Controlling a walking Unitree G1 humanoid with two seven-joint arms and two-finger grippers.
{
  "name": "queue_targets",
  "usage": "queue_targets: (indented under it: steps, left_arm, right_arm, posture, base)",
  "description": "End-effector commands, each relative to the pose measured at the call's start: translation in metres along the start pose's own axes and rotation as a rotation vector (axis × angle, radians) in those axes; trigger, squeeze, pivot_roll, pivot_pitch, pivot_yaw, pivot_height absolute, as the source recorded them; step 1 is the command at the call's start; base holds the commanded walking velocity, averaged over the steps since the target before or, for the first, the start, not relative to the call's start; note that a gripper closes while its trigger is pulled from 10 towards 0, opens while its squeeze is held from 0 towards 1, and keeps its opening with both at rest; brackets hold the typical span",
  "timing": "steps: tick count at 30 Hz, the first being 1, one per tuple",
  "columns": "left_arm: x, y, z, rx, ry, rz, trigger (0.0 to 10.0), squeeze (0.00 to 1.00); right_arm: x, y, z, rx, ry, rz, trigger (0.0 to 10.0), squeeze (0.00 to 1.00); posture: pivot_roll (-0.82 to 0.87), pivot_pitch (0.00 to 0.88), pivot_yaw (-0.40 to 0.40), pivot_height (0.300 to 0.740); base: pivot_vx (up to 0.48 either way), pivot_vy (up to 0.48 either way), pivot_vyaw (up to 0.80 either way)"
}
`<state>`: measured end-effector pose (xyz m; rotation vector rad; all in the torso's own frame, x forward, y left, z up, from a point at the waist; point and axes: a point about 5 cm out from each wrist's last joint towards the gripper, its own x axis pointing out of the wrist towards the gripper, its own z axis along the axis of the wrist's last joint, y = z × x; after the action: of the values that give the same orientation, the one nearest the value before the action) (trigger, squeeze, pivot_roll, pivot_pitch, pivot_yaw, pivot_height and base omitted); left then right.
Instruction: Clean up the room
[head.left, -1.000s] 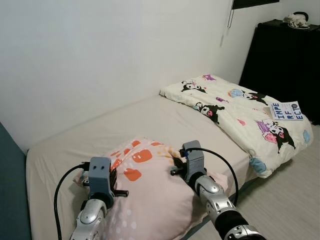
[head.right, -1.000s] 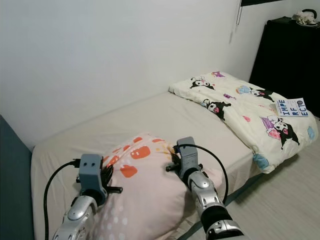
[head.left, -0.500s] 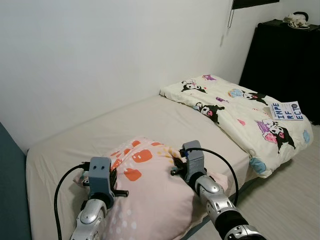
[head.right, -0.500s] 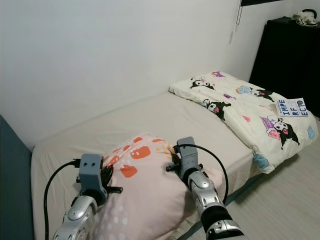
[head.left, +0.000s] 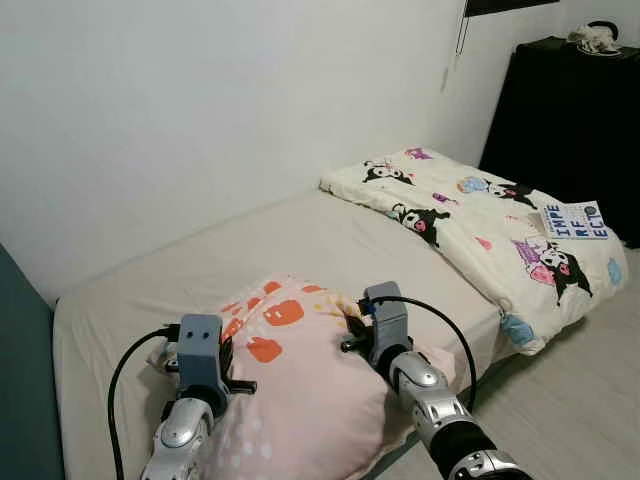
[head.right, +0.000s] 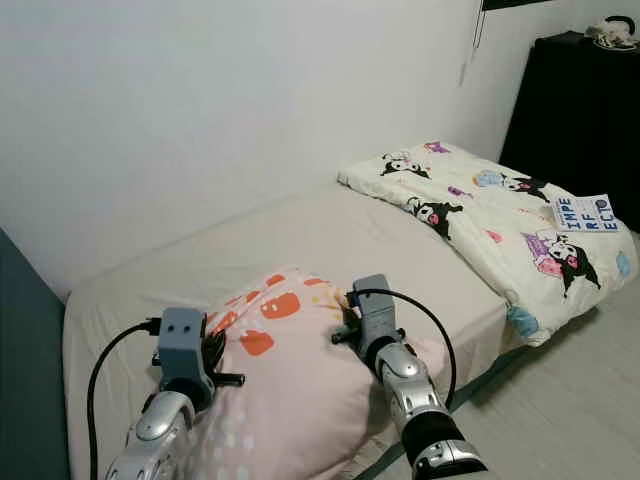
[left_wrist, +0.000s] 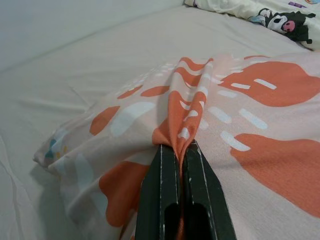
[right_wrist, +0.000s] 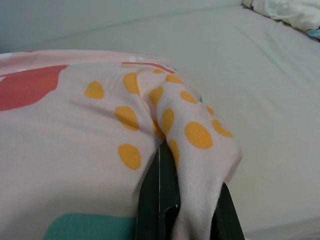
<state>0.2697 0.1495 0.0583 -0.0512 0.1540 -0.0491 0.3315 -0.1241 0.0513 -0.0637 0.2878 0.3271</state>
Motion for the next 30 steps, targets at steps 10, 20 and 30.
queue_targets:
  steps: [10, 20, 30]
  left_arm:
    - [0.003, 0.011, 0.007, 0.008, -0.024, 0.061, 10.0, 0.0]
    - [0.004, 0.014, 0.007, 0.02, -0.02, 0.066, 10.0, 0.0]
    - [0.006, 0.017, 0.008, 0.053, -0.004, 0.035, 10.0, 0.0]
  right_arm:
    - [0.003, -0.005, 0.01, -0.034, -0.036, -0.022, 10.0, 0.0]
    - [0.003, -0.002, 0.006, -0.008, -0.021, -0.028, 10.0, 0.0]
    - [0.001, 0.0, -0.002, 0.023, -0.006, -0.052, 10.0, 0.0]
  posture:
    - [-0.06, 0.0, 0.003, 0.74]
    - [-0.06, 0.0, 0.017, 0.74]
    - [-0.05, 0.0, 0.05, 0.74]
  base:
    - [0.0, 0.0, 0.0]
    - [0.0, 0.0, 0.0]
    - [0.0, 0.0, 0.0]
